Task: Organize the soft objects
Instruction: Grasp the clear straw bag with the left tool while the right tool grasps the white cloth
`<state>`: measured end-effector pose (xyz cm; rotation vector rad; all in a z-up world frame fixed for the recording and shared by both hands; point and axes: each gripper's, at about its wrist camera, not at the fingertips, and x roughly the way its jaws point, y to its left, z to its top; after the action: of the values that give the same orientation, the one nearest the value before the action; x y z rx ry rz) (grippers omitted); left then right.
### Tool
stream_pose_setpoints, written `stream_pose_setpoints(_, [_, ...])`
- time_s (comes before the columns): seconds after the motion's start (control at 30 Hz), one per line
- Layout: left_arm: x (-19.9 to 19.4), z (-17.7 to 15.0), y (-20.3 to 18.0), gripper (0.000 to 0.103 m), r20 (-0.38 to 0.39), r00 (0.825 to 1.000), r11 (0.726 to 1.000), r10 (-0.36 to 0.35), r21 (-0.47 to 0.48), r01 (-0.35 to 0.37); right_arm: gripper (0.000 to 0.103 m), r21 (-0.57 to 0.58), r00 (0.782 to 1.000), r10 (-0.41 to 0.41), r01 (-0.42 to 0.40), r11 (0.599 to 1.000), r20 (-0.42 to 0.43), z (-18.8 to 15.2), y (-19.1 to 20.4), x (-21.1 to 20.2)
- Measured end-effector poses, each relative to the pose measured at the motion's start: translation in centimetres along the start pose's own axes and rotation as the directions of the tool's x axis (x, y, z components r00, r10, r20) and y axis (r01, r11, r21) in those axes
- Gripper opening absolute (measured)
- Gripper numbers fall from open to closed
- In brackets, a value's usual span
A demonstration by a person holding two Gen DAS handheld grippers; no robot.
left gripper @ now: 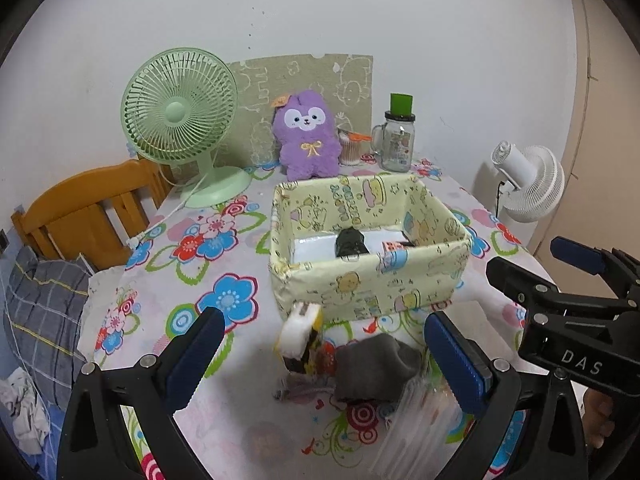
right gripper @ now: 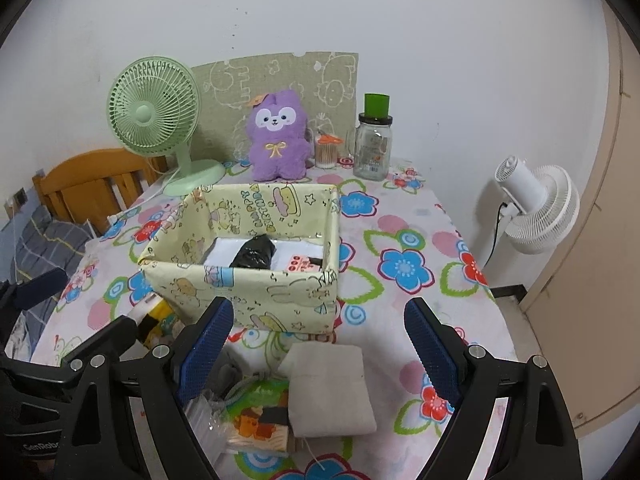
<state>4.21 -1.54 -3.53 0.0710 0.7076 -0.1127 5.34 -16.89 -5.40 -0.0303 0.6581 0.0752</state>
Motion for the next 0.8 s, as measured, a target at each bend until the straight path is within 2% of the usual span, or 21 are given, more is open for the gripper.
stream_pose_setpoints(0.57, [1.1,-3.8,-1.4,0.101,-0.068,0.996,0.999,-0.051,0.007,0.051,0.089,-0.006,1.000,-0.024,0.024,1.000,-0.014,-3.4,-0.8,-0.1])
stream_pose_setpoints(0.8, [1.0,-4.5,-2.3,0.101,-0.071,0.994,0.996,-0.084,0.015,0.085,0.089,0.017,0.999,-0.032,0.033,0.999,-0.027,-4.7,-1.3,-0.1])
